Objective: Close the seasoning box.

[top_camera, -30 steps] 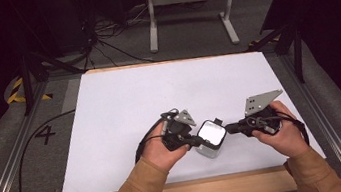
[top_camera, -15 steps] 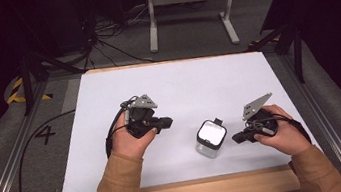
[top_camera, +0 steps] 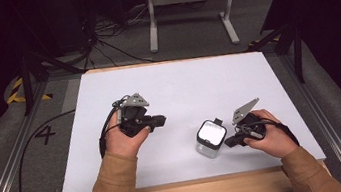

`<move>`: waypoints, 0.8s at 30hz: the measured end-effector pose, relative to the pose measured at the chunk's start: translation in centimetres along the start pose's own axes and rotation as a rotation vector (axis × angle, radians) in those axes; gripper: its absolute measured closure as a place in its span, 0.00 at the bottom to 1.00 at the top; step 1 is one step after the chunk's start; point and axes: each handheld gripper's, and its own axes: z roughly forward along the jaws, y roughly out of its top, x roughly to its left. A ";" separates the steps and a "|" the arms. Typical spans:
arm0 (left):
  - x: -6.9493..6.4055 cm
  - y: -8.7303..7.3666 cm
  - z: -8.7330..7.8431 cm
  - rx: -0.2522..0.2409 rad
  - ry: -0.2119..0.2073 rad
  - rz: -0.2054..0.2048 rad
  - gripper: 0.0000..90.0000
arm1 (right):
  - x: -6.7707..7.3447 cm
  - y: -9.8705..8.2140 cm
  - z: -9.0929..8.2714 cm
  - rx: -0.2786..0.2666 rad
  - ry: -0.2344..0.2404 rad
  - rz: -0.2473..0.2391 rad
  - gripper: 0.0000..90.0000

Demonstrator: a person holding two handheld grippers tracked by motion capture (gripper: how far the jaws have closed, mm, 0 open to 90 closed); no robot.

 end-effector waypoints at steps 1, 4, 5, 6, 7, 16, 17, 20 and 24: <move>0.0 0.0 0.0 0.001 -0.001 -0.002 0.95 | -0.1 0.0 0.0 0.002 0.001 0.001 1.00; -0.1 0.0 0.0 0.014 0.001 0.001 0.95 | -0.3 -0.1 0.2 0.004 -0.013 0.026 1.00; -0.1 -0.1 0.1 0.009 0.002 -0.001 0.95 | -0.4 -0.1 0.2 0.000 -0.013 0.030 1.00; -0.1 -0.1 0.1 0.009 0.002 -0.001 0.95 | -0.4 0.0 0.2 -0.001 -0.019 0.030 1.00; -0.1 -0.1 0.1 0.008 0.001 0.003 0.95 | -0.4 0.0 0.2 -0.001 -0.019 0.030 1.00; -0.1 -0.8 -0.7 0.009 0.019 -0.016 0.95 | -1.1 0.7 0.8 -0.045 -0.062 0.064 1.00; -0.1 -0.9 -0.9 0.006 0.022 -0.017 0.95 | -1.2 0.8 0.8 -0.051 -0.062 0.067 1.00; -0.1 -1.1 -1.2 0.009 0.031 -0.021 0.95 | -1.5 1.0 1.0 -0.060 -0.061 0.071 1.00; 0.0 -1.6 -1.6 0.005 0.041 -0.032 0.95 | -1.9 1.5 1.4 -0.071 -0.063 0.072 1.00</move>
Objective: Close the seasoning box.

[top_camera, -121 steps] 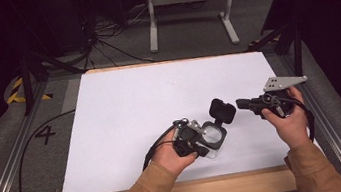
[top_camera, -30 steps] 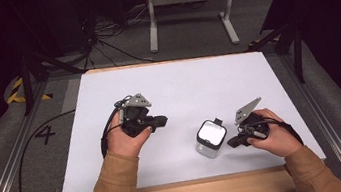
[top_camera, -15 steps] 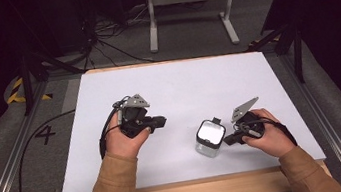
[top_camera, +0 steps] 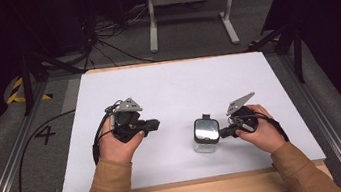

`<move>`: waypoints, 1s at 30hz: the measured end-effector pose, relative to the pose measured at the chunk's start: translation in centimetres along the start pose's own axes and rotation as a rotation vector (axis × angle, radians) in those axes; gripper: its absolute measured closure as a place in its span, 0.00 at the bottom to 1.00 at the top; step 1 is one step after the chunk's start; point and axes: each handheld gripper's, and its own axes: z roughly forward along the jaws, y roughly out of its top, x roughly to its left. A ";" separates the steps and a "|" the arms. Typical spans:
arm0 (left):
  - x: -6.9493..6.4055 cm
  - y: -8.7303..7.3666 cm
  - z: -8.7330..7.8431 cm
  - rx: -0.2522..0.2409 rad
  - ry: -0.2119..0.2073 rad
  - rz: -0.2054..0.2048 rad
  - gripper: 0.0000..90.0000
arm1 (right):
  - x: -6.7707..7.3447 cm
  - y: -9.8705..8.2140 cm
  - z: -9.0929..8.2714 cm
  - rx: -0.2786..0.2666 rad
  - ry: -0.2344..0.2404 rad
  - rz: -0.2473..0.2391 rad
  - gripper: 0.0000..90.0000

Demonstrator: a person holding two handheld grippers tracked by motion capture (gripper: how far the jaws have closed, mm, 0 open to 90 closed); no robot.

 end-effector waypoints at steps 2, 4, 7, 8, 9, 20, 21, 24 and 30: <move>0.0 -0.2 -0.2 0.001 0.009 -0.011 0.95 | -0.2 0.2 0.2 -0.001 0.003 0.001 1.00; 0.0 -0.5 -0.4 -0.003 0.015 -0.013 0.95 | -0.4 0.4 0.5 -0.005 0.002 0.001 1.00; 0.0 -0.7 -0.6 0.001 0.020 -0.023 0.94 | -0.5 0.6 0.8 -0.011 0.009 0.003 1.00; 0.1 -0.8 -0.7 0.000 0.022 -0.018 0.94 | -0.6 0.7 0.9 -0.009 0.010 0.006 1.00; 0.0 -0.9 -0.8 -0.001 0.027 -0.026 0.95 | -0.6 0.8 1.0 -0.007 0.010 0.008 1.00; 0.3 -1.0 -1.0 0.002 0.028 -0.034 0.92 | -0.5 1.3 -1.4 -0.077 -0.073 0.021 0.93; 0.4 -0.9 -1.0 0.004 0.029 -0.033 0.91 | -0.4 1.4 -2.2 -0.106 -0.091 0.023 0.90; 0.4 -1.0 -1.0 0.011 0.025 -0.028 0.90 | -0.2 1.4 -5.1 -0.214 -0.128 0.048 0.79; 0.9 -1.0 -1.6 -0.004 0.030 -0.035 0.88 | -0.4 0.8 -8.4 -0.347 -0.201 0.083 0.67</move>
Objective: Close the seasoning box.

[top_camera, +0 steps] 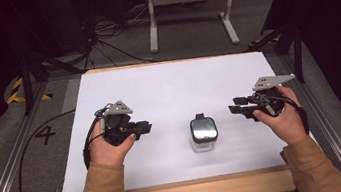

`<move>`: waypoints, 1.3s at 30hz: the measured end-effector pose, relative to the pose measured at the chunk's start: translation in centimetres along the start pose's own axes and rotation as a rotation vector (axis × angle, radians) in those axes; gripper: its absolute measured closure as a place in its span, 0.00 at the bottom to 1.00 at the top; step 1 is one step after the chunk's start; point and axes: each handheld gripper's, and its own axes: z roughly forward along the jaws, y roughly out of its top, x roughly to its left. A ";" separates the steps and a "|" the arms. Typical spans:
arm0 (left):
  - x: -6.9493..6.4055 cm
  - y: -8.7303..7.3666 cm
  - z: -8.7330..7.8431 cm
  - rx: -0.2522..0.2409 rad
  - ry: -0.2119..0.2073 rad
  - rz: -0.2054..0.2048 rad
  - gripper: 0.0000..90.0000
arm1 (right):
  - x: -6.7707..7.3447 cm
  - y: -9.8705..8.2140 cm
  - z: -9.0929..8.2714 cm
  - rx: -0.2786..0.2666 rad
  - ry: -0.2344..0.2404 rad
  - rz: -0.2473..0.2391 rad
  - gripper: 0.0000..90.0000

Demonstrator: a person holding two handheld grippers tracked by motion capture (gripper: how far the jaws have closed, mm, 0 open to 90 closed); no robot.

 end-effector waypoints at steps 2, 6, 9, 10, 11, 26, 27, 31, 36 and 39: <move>0.2 0.0 -0.1 -0.004 0.000 -0.007 0.88 | -0.5 -0.1 -0.7 -0.016 -0.019 0.006 0.62; 0.9 -0.1 -0.2 -0.002 0.021 -0.009 0.86 | -1.7 -0.6 -1.8 -0.039 -0.071 0.010 0.54; 1.5 -0.3 -0.2 -0.007 0.031 -0.016 0.82 | -2.6 -1.0 -2.3 -0.040 -0.110 0.016 0.49; 1.7 -0.4 -0.1 -0.014 0.035 -0.029 0.81 | -3.1 -1.2 -2.5 -0.038 -0.131 0.022 0.48; 1.7 -0.4 -0.1 -0.014 0.035 -0.029 0.80 | -3.1 -1.2 -2.5 -0.038 -0.131 0.022 0.48; 5.6 -2.7 1.1 -0.051 0.088 -0.111 0.76 | -9.3 -5.4 -2.7 0.055 -0.271 0.141 0.43; 5.9 -2.9 1.3 -0.046 0.091 -0.110 0.76 | -9.5 -5.6 -2.6 0.066 -0.280 0.141 0.43; 6.5 -3.3 2.0 -0.011 0.100 -0.123 0.76 | -10.3 -6.5 -2.0 0.090 -0.290 0.145 0.41; 7.2 -4.0 2.7 0.011 0.103 -0.149 0.76 | -10.8 -7.4 -1.1 0.133 -0.305 0.142 0.40; 7.6 -4.3 3.1 0.028 0.113 -0.154 0.75 | -11.1 -8.1 -0.1 0.161 -0.299 0.150 0.40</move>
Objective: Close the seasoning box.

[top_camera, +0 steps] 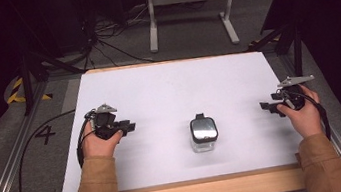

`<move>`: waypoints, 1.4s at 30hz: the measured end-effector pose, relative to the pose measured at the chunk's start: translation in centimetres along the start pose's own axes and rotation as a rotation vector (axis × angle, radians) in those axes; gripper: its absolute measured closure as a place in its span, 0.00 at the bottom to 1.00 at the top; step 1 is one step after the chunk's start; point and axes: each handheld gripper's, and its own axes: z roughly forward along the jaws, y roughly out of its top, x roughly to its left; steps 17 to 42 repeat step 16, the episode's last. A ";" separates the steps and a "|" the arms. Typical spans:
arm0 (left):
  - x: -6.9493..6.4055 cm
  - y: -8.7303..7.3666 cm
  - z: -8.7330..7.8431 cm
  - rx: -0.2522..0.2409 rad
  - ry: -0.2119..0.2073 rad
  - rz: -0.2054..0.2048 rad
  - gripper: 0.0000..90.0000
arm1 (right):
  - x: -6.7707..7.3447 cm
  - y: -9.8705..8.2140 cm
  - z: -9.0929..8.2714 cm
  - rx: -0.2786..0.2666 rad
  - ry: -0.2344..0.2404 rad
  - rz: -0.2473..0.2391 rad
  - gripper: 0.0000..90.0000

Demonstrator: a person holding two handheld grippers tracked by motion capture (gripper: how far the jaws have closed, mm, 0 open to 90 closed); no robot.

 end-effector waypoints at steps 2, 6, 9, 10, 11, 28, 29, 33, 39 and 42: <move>0.2 -0.2 0.3 0.019 0.002 0.005 0.75 | -0.1 -0.4 0.8 0.032 0.009 -0.003 0.39; 0.5 -0.5 1.2 0.060 0.000 0.012 0.75 | 0.4 -0.9 2.1 0.079 0.063 0.036 0.41; 0.7 -0.7 1.6 0.092 0.004 0.003 0.75 | 0.9 -0.9 2.7 0.102 0.064 -0.008 0.41; 0.7 -0.8 1.7 0.095 0.006 0.007 0.75 | 1.1 -0.9 2.7 0.101 0.058 -0.018 0.41; 0.7 -0.8 1.7 0.091 0.004 0.004 0.75 | 1.3 -0.8 2.7 0.098 0.056 -0.027 0.40; 0.5 -0.6 1.4 0.055 -0.005 -0.003 0.70 | 1.5 -0.5 2.6 0.061 0.067 -0.042 0.39; 0.5 -0.6 1.4 0.055 -0.005 -0.003 0.70 | 1.5 -0.5 2.6 0.061 0.067 -0.042 0.39; 0.5 -0.6 1.4 0.055 -0.005 -0.003 0.70 | 1.5 -0.5 2.6 0.061 0.067 -0.042 0.39; 0.5 -0.6 1.4 0.055 -0.005 -0.003 0.70 | 1.5 -0.5 2.6 0.061 0.067 -0.042 0.39; 0.5 -0.6 1.4 0.055 -0.005 -0.003 0.70 | 1.5 -0.5 2.6 0.061 0.067 -0.042 0.39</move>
